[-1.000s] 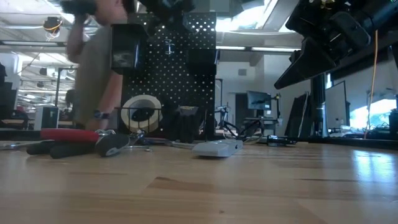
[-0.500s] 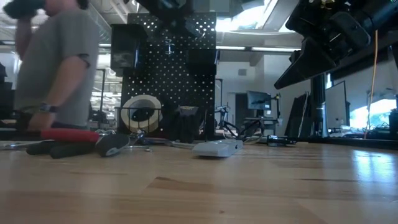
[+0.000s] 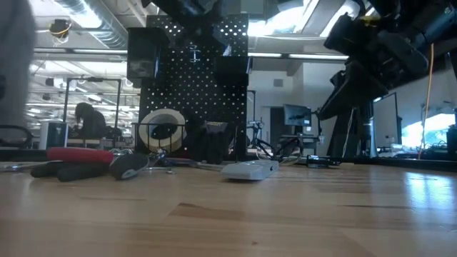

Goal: Hang tools onto peg board
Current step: Put the top hanger hook into the right black bin on the pegboard, then put the binder clip into the right black bin on the pegboard

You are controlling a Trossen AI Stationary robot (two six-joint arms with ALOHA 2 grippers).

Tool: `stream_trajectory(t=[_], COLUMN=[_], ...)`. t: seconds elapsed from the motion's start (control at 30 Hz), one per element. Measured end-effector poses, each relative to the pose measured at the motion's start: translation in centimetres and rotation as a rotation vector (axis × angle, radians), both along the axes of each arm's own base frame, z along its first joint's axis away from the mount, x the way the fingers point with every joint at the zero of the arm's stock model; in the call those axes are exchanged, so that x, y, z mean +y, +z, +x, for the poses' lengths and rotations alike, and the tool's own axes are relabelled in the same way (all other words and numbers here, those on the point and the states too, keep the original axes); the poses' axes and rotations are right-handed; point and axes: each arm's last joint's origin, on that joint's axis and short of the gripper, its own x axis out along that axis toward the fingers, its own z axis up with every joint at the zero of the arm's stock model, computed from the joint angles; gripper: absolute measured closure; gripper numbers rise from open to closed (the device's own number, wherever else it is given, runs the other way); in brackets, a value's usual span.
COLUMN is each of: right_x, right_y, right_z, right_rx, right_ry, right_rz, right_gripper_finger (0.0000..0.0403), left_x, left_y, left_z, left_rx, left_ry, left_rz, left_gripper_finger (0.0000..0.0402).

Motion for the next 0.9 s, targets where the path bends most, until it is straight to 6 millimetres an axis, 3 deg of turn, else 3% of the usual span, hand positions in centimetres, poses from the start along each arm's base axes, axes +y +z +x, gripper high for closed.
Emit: stream_trajectory(t=[0.17, 0.3, 0.57, 0.73, 0.9], right_x=[0.0, 0.0, 0.0, 0.0, 0.1], right_y=[-0.1, -0.1, -0.1, 0.0, 0.1], right_z=[0.1, 0.1, 0.0, 0.1, 0.2], right_rx=[0.000, 0.000, 0.002, -0.003, -0.023], right_ry=[0.000, 0.000, 0.000, 0.000, 0.000], right_rz=[0.000, 0.000, 0.000, 0.001, 0.006], right_gripper_finger=[0.0302, 0.0302, 0.0302, 0.0302, 0.0302], left_x=[-0.1, -1.3, -7.4, -11.3, -14.0], left_y=[0.1, 0.5, 1.1, -0.1, -1.9], left_z=[0.0, -0.4, -2.7, -3.5, -3.4], left_rx=[0.006, 0.043, 0.211, 0.356, 0.469], left_ry=[-0.026, -0.089, -0.286, -0.390, -0.427], left_rz=[0.005, 0.018, -0.043, -0.124, -0.200], left_gripper_finger=[0.0295, 0.0270, 0.0271, 0.0278, 0.0279])
